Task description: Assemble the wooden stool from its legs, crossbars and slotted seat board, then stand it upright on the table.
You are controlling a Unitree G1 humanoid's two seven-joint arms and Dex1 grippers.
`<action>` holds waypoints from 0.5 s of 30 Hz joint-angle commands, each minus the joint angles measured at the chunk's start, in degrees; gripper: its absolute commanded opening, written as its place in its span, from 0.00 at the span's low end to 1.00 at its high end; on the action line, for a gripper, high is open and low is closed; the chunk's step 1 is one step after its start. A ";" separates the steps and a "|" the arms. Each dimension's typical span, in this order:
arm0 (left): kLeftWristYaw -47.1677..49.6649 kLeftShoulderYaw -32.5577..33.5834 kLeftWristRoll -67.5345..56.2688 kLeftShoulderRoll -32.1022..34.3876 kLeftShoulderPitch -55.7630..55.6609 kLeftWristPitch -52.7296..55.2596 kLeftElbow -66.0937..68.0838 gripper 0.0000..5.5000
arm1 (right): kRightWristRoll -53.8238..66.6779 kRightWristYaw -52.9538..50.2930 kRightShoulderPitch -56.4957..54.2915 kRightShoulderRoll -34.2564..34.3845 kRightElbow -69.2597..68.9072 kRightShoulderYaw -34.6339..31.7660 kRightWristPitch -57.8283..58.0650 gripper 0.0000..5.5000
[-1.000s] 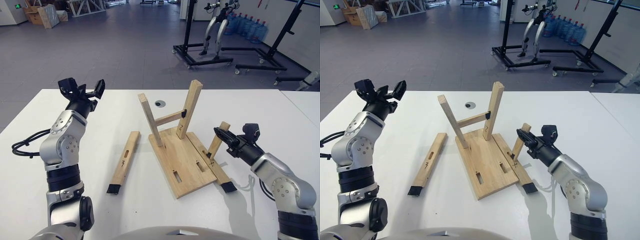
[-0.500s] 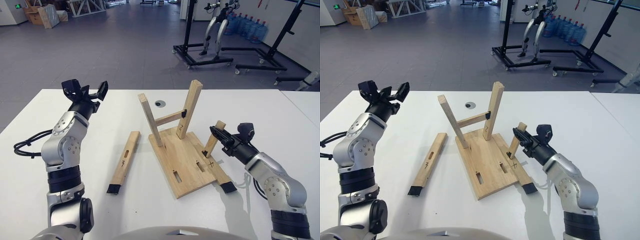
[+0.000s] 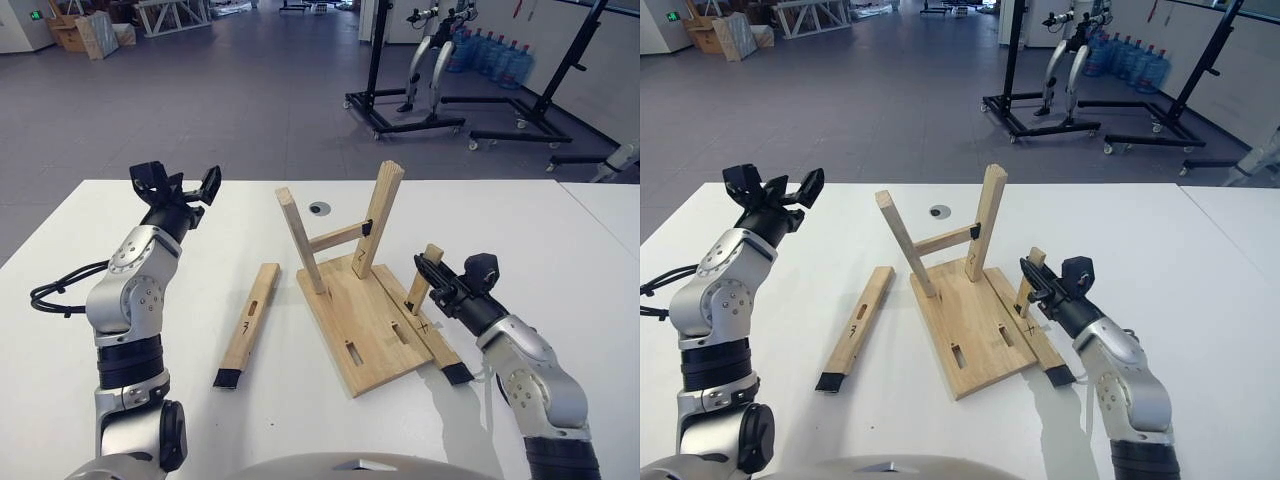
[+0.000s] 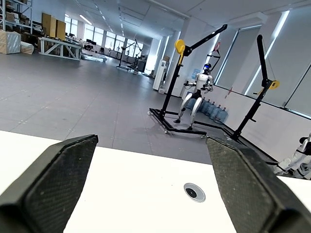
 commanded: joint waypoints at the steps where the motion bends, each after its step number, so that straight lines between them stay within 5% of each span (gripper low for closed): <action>1: -0.44 -0.48 0.63 0.50 -0.55 -0.32 0.70 0.74 | -4.70 -1.57 3.10 1.73 4.89 1.98 -2.41 0.07; 15: -0.91 -1.00 1.50 0.56 -0.03 -0.74 0.90 0.74 | -12.07 -0.01 8.37 1.28 21.17 1.23 -23.23 0.07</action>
